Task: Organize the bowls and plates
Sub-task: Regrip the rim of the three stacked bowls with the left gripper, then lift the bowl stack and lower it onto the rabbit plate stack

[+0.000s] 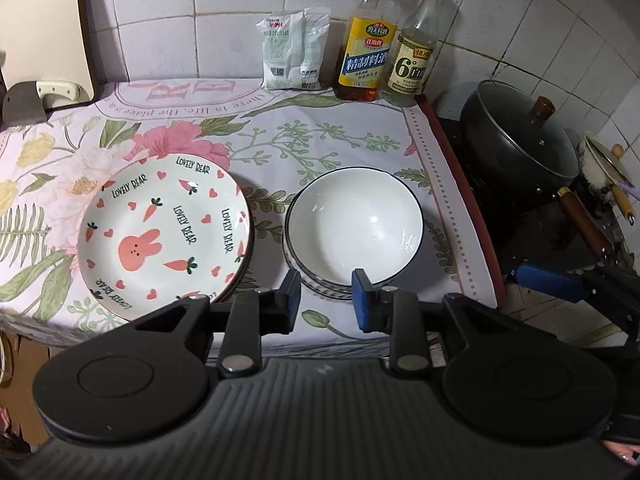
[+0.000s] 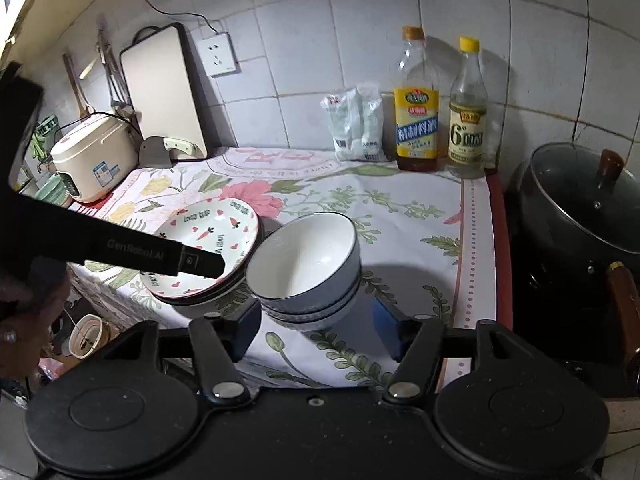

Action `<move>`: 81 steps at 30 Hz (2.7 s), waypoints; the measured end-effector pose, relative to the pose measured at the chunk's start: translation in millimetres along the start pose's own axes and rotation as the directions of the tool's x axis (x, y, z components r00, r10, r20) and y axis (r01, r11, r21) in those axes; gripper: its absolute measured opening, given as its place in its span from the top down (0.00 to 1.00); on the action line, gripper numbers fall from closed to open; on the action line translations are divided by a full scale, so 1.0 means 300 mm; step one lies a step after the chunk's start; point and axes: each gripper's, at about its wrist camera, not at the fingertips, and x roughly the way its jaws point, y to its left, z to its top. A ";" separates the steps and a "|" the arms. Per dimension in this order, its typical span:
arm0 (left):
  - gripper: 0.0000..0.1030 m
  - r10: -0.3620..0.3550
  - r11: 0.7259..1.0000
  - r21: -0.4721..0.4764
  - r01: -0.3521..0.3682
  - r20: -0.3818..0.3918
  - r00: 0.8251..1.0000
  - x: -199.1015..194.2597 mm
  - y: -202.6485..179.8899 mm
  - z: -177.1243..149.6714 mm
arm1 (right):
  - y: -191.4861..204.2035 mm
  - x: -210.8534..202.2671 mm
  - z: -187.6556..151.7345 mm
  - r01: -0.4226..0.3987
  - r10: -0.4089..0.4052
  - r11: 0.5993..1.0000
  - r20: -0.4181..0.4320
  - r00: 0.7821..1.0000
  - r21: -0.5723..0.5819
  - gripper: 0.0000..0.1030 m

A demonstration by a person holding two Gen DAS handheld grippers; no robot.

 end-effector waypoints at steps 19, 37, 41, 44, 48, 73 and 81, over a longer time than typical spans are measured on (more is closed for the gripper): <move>0.59 -0.133 0.991 0.019 0.132 0.087 0.987 0.057 0.131 -0.131 | 0.185 0.067 -0.196 0.186 -0.177 0.981 0.130 0.976 -0.062 0.29; 0.42 -0.260 0.918 -0.263 0.298 0.169 0.951 0.275 0.246 -0.138 | 0.149 0.406 -0.307 0.227 -0.220 0.974 0.224 0.949 -0.006 0.10; 0.41 -0.241 0.922 -0.275 0.271 0.138 0.961 0.309 0.231 -0.092 | 0.142 0.461 -0.309 0.240 -0.227 0.970 0.222 0.948 -0.035 0.10; 0.41 -0.240 0.931 -0.256 0.258 0.102 0.965 0.336 0.210 -0.068 | 0.138 0.469 -0.300 0.227 -0.215 0.974 0.247 0.945 -0.021 0.10; 0.41 -0.214 0.947 -0.233 0.220 0.052 0.975 0.373 0.197 -0.050 | 0.124 0.503 -0.287 0.194 -0.185 0.981 0.243 0.952 -0.012 0.09; 0.62 -0.209 0.970 -0.125 0.210 0.025 0.978 0.472 0.182 0.001 | 0.108 0.611 -0.272 0.157 -0.137 0.987 0.312 0.940 -0.040 0.01; 0.62 -0.185 0.981 -0.056 0.188 0.052 0.981 0.454 0.148 -0.012 | 0.093 0.607 -0.259 0.139 -0.129 0.990 0.304 0.944 -0.012 0.02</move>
